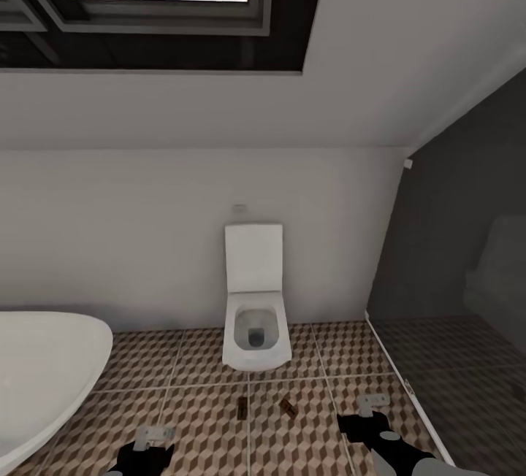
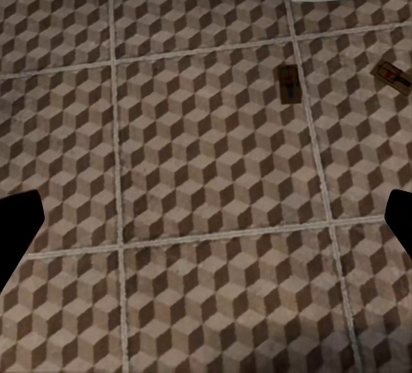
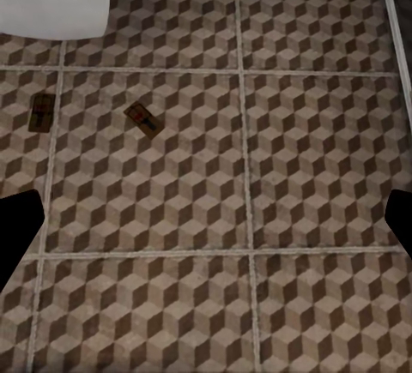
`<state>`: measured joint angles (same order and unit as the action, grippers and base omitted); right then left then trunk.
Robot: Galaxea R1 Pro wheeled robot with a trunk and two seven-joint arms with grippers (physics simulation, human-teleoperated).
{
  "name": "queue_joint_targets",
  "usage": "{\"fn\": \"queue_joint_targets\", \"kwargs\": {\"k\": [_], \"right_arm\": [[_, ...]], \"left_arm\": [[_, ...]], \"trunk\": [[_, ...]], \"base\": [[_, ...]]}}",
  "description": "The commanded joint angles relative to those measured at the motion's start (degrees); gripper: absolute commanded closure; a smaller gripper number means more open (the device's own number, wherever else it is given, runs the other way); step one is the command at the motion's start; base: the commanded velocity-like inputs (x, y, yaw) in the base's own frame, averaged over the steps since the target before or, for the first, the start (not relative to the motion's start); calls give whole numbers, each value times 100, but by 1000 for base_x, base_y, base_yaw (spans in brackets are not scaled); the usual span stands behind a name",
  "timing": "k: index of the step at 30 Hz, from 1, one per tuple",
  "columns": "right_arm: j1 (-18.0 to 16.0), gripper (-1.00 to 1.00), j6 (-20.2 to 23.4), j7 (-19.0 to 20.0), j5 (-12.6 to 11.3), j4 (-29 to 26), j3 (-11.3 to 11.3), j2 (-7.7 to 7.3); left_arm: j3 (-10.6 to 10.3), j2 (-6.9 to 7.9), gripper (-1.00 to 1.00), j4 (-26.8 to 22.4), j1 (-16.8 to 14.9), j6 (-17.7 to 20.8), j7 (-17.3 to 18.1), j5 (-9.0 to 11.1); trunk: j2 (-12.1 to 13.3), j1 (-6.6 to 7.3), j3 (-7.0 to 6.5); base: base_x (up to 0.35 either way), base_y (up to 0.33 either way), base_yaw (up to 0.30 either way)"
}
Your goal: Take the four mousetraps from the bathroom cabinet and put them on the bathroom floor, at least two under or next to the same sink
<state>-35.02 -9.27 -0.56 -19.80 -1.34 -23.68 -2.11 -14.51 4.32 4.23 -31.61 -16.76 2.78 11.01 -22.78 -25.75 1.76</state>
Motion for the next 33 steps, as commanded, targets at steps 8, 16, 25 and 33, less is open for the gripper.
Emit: {"fn": "queue_joint_targets", "kwargs": {"k": [8,16,25,33], "right_arm": [[-5,-100,-14,-19,-43,2,-49,-6],[-5,-100,-36,-65,-21,7,-42,-99],[-5,-100,-34,-82,-24,14,-42,-887],[245,-100,21,-109,-24,34,-42,-1383]], "left_arm": [[-43,-2,-100,25,-11,-36,29,59],[-37,100,-100,22,-11,-40,22,59],[-34,811,-100,15,-11,-46,12,64],[-34,1391,-100,32,43,-40,12,83]], "trunk": [[-14,-4,68],[-14,-4,74],[-14,-4,74],[-14,-4,74]], "base": [[0,0,0],[0,0,0],[0,0,0],[0,0,0]]}}
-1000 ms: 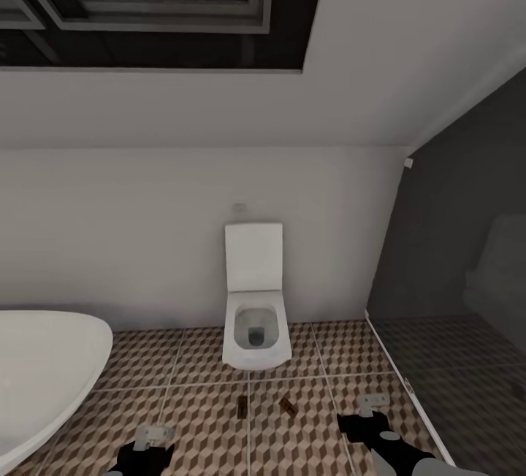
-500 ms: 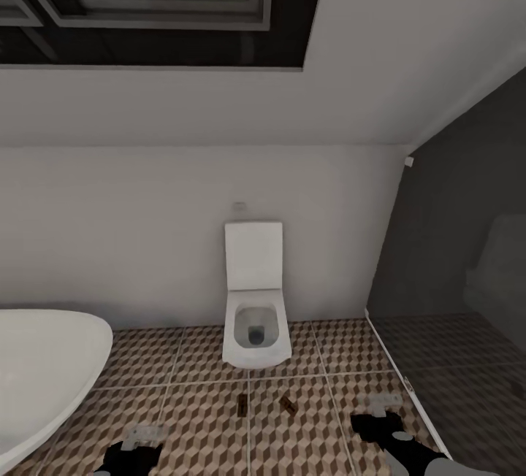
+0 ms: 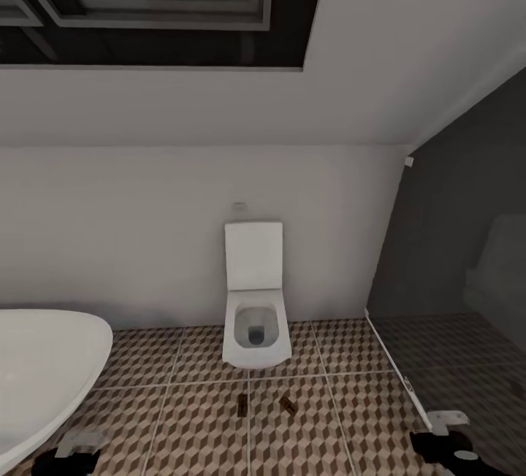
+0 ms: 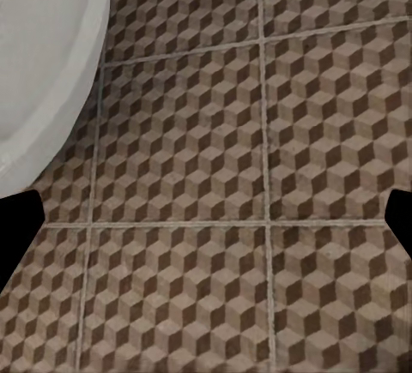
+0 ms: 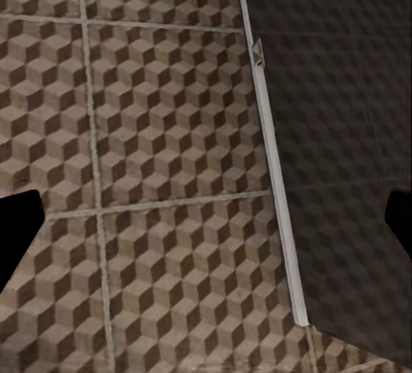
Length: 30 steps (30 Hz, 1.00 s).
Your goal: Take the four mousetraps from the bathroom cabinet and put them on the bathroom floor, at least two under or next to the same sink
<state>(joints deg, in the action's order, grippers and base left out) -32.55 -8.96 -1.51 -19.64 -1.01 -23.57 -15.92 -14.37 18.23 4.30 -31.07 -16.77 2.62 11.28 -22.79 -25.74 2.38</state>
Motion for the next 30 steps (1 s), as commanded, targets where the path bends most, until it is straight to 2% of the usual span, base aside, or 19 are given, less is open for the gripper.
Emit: {"fn": "queue_joint_targets", "kwargs": {"k": [1,6,10,14,16,19,20,22,27,30], "right_arm": [[23,-100,4,-14,-40,2,-54,-20],[423,-100,145,-8,-40,4,-60,-84],[787,-100,146,31,-47,5,-67,7],[1120,-100,137,55,-48,5,-62,231],[1334,-100,130,61,-49,5,-63,438],[1471,-100,120,62,-52,5,-64,591],[1557,-100,117,63,-55,5,-64,710],[1608,-100,116,63,-56,5,-62,812],[1840,-100,114,48,-58,5,-63,1213],[1954,-100,114,41,-58,5,-61,1330]], "left_arm": [[-49,15,-100,26,4,-38,28,57],[-46,65,-100,27,123,-37,32,66],[-48,-38,-100,28,200,-38,38,63],[-49,-265,-100,34,286,-37,43,60],[-49,-484,-100,35,458,-37,39,59],[-49,-644,-100,35,639,-37,38,58],[-49,-767,-100,35,788,-34,37,58],[-50,-834,-100,36,891,-32,34,58],[-49,-955,-100,36,1279,-20,29,61],[-49,-967,-100,36,1504,57,28,65]], "trunk": [[-13,-4,13],[-13,-4,13],[-13,-4,13],[-13,-4,13],[-13,-4,13],[-13,-4,13],[-13,-4,13],[-13,-4,13],[-13,-4,13],[-13,-4,13]], "base": [[0,0,0],[0,0,0],[0,0,0],[0,0,0],[0,0,0],[0,0,0],[0,0,0],[0,0,0],[0,0,0],[0,0,0]]}}
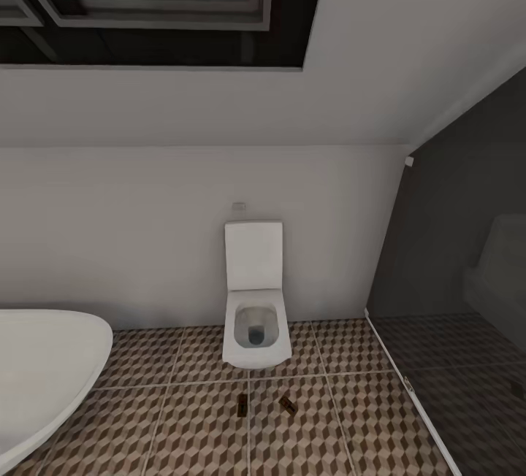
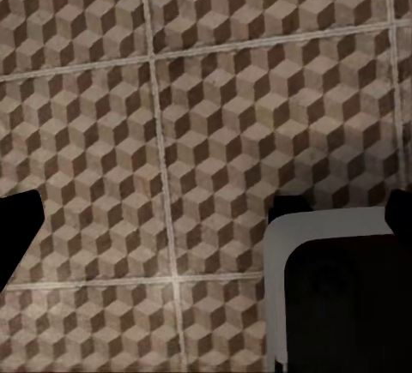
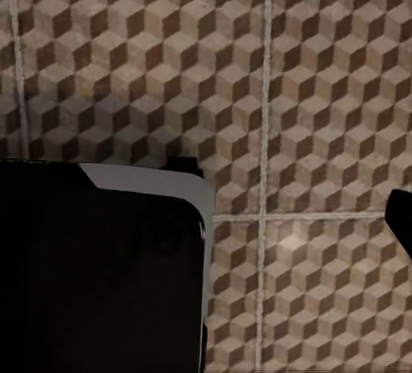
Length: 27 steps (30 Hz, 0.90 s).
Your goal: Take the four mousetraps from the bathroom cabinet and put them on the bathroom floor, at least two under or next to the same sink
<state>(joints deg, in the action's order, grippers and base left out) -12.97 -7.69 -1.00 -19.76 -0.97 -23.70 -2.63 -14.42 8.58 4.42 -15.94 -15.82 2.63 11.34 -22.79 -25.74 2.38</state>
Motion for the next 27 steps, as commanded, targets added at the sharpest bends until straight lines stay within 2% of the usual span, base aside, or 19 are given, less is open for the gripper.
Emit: {"fn": "queue_joint_targets", "kwargs": {"k": [1,5,11,13,14,18,21,27], "right_arm": [[25,-100,-13,-10,-46,0,-48,13],[138,-100,-13,-7,-46,0,-48,43],[241,-100,-13,1,-157,0,-44,33],[277,-100,-13,5,-283,0,-42,24],[486,-100,-18,11,-555,0,-39,10],[620,-100,-29,18,-808,0,-39,-60],[707,-100,-36,20,-966,0,-39,-175],[754,-100,-47,-12,-1052,0,-39,-309]], "left_arm": [[-42,-1,-100,24,36,-21,27,60],[-38,17,-100,24,310,33,7,61],[-35,73,-100,24,783,43,-262,62],[-35,79,-100,24,922,39,-299,62],[-36,62,-100,19,1046,27,-319,62],[-35,42,-100,16,1074,20,-323,65],[-35,29,-100,12,1080,19,-324,64],[-32,-41,-100,7,1083,18,-324,68]], "trunk": [[-13,-4,13],[-13,-4,13],[-13,-4,13],[-13,-4,13],[-13,-4,13],[-13,-4,13],[-13,-4,13],[-13,-4,13]], "base": [[0,0,0],[0,0,0],[0,0,0],[0,0,0],[0,0,0],[0,0,0],[0,0,0],[0,0,0]]}}
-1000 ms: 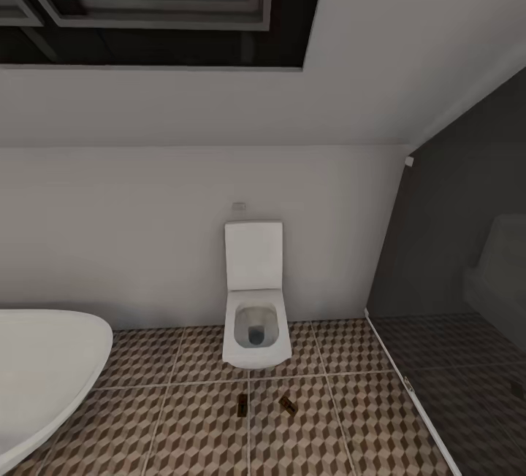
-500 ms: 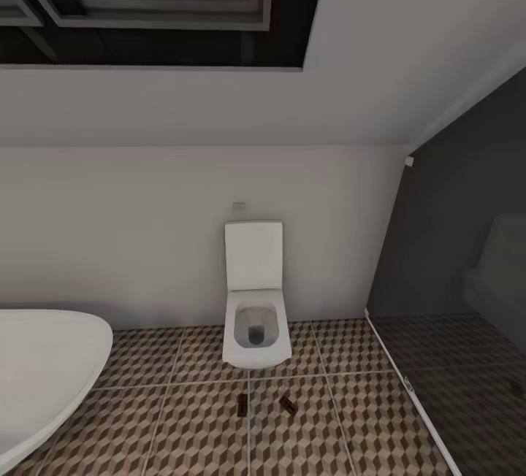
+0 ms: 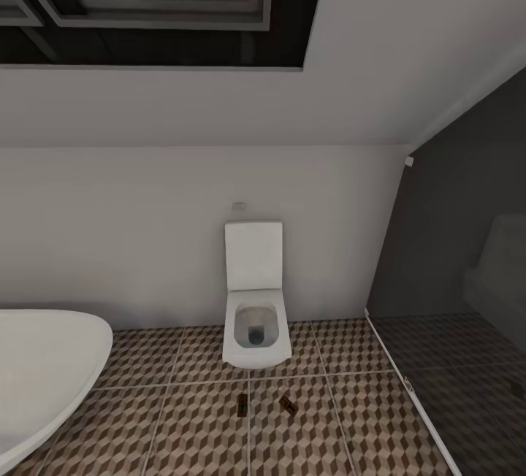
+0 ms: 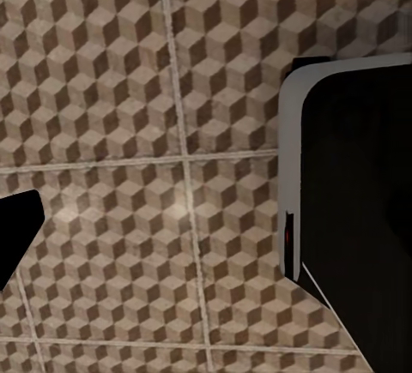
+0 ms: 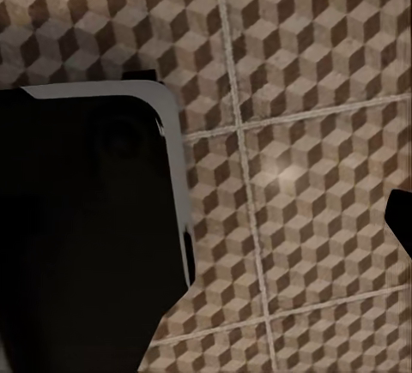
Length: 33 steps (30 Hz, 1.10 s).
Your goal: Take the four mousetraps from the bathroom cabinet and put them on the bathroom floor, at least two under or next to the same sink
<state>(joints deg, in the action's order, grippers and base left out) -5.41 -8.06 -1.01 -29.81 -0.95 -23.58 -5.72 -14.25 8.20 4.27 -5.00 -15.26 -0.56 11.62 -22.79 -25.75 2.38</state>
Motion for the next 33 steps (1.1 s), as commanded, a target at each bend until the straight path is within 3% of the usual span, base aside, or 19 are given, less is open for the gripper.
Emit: {"fn": "queue_joint_targets", "kwargs": {"k": [1,19,33], "right_arm": [[-1,-100,-10,-17,-49,-2,-50,-8],[5,-100,2,-48,-57,-19,-57,-59],[5,-100,-7,-47,-48,-28,-63,-49]], "left_arm": [[-48,-9,-100,21,-10,-38,-6,39],[-50,-157,-100,12,-9,-12,2,31],[-52,-168,-100,-1,-9,-26,16,20]], "trunk": [[-13,-3,13],[-13,-3,13],[-13,-3,13]], "base": [[0,0,0],[0,0,0],[0,0,0]]}}
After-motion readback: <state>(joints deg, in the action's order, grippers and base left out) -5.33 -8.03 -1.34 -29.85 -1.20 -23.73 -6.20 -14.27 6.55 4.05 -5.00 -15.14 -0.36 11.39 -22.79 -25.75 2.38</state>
